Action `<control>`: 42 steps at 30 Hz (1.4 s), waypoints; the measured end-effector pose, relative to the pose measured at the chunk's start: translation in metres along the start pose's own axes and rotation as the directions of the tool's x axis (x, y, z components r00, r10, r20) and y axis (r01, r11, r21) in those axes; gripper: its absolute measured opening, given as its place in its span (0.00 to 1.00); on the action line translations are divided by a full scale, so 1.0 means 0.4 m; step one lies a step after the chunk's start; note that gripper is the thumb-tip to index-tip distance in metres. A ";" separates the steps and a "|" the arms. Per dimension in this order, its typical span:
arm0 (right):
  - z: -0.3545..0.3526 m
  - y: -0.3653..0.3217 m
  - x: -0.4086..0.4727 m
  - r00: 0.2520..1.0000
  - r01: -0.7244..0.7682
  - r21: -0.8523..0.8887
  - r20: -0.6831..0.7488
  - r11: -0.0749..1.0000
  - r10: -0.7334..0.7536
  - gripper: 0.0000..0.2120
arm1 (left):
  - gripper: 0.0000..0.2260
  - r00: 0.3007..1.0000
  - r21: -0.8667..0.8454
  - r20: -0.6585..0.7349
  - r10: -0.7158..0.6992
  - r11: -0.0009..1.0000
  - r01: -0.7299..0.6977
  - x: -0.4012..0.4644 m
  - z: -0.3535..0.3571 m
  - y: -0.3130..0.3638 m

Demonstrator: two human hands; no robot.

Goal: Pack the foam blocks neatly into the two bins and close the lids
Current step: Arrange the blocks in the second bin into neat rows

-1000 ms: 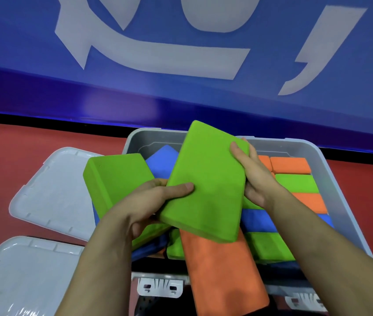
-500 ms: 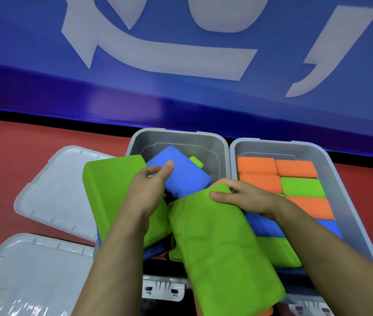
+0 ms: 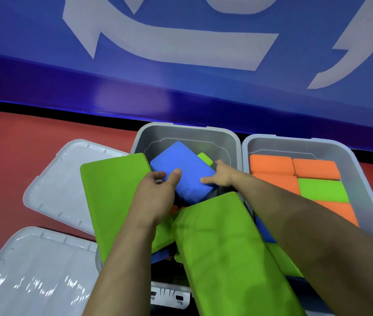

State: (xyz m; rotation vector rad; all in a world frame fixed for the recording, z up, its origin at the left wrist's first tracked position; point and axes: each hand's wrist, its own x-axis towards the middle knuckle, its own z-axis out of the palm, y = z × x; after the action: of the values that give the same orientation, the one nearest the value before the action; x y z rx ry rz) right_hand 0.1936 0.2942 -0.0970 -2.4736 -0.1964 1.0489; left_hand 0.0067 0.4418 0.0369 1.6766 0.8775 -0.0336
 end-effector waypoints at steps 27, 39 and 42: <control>-0.073 -0.122 -0.100 0.787 0.522 0.234 -0.503 0.820 -0.358 0.35 | 0.13 0.992 -0.251 -0.099 -0.080 0.967 0.053 -0.016 -0.017 0.052; -0.027 -0.071 -0.084 0.843 0.429 -0.484 -0.087 0.762 -0.530 0.42 | 0.13 0.991 -0.258 -0.114 -0.065 0.965 0.033 -0.009 -0.022 0.046; 0.008 -0.052 -0.078 0.834 0.449 -0.512 -0.055 0.733 -0.549 0.42 | 0.13 0.991 -0.259 -0.111 -0.071 0.965 0.040 -0.003 -0.023 0.040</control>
State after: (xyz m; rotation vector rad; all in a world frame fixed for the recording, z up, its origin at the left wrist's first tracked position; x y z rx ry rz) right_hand 0.1702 0.3048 -0.0694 -2.6777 -1.1221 0.5433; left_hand 0.0108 0.4484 0.0538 1.4224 0.9758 0.1389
